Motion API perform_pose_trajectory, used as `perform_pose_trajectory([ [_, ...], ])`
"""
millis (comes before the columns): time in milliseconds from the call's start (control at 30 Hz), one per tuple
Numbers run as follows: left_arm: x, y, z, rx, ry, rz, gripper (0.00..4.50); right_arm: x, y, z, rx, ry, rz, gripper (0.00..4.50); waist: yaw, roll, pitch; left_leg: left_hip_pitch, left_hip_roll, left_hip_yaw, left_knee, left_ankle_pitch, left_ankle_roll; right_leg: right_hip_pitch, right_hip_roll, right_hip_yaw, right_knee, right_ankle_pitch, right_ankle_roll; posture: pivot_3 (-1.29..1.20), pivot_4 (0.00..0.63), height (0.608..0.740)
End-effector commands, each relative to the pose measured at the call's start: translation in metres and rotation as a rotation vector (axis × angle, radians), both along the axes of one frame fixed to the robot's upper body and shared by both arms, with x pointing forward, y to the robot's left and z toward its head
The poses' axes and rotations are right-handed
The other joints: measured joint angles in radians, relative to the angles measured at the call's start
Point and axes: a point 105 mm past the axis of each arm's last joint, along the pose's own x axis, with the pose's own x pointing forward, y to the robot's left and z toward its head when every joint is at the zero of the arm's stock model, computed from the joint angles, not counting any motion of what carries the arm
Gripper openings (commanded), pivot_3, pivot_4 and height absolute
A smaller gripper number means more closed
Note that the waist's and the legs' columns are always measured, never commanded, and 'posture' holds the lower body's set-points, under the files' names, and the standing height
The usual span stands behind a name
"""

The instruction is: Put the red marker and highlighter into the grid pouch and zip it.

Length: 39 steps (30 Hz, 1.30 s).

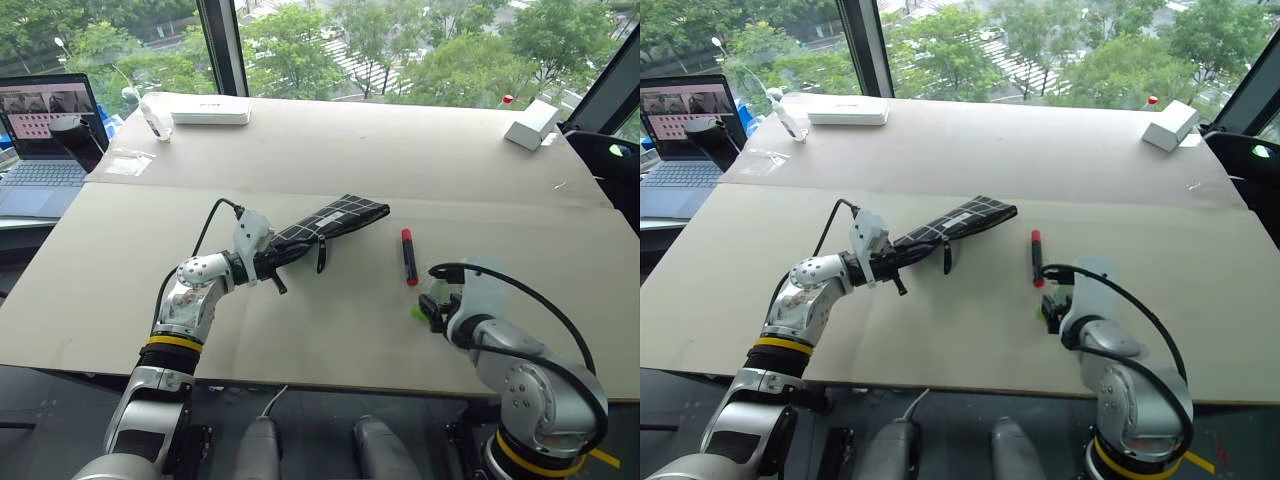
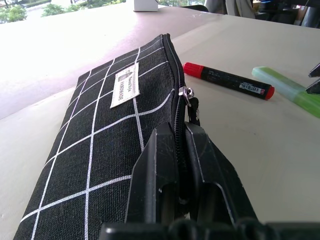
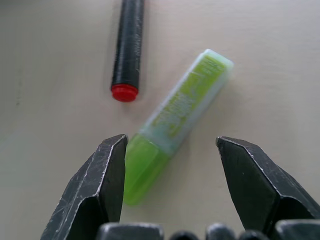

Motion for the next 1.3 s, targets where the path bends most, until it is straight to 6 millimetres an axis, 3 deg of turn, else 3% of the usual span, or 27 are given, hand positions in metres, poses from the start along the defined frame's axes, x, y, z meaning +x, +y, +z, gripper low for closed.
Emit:
perform_pose_trajectory([
  [33, -0.001, -0.001, 0.013, -0.019, -0.048, -0.005, 0.00, 0.002, 0.001, 0.003, 0.008, -0.009, -0.014, 3.17, -0.001, 0.000, 0.000, 0.000, 0.000, 0.000, 0.000, 0.000, 0.000, 0.000, 0.000, 0.000, 0.000, 0.000, 0.000, 0.00, 0.150, 0.740],
  [267, 0.000, 0.001, 0.015, -0.021, -0.050, -0.001, 0.00, 0.013, 0.005, 0.009, 0.029, -0.021, -0.006, 3.17, 0.000, 0.000, 0.000, 0.000, 0.000, 0.000, 0.000, 0.000, 0.000, 0.000, 0.000, 0.000, 0.000, 0.000, 0.000, 0.00, 0.150, 0.740],
  [467, 0.000, 0.003, 0.016, -0.023, -0.052, 0.009, 0.00, 0.009, 0.006, -0.004, 0.025, 0.034, -0.002, 3.17, -0.001, 0.000, 0.000, 0.000, 0.000, 0.000, 0.000, 0.000, 0.000, 0.000, 0.000, 0.000, 0.000, 0.000, 0.000, 0.00, 0.150, 0.740],
  [967, -0.002, 0.006, 0.016, -0.023, -0.057, 0.020, 0.00, 0.006, -0.018, -0.025, -0.040, 0.133, -0.063, 3.17, 0.002, -0.002, -0.001, 0.000, 0.000, 0.000, 0.000, 0.000, 0.000, 0.001, 0.000, 0.000, -0.001, 0.000, 0.000, 0.00, 0.150, 0.740],
  [1200, -0.002, 0.007, 0.018, -0.019, -0.062, 0.019, 0.00, 0.007, -0.026, -0.024, -0.051, 0.119, -0.096, 1.12, 0.002, -0.003, -0.002, 0.000, 0.000, 0.000, 0.000, 0.000, 0.000, 0.001, 0.000, 0.000, -0.001, 0.000, 0.000, 0.00, 0.150, 0.740],
  [1300, -0.003, 0.007, 0.019, -0.019, -0.062, 0.015, 0.00, 0.008, -0.027, -0.023, -0.044, 0.107, -0.105, 1.01, 0.002, -0.003, -0.002, 0.000, 0.000, 0.000, 0.000, 0.000, 0.000, 0.001, 0.000, 0.000, -0.001, 0.000, 0.000, 0.00, 0.150, 0.740],
])
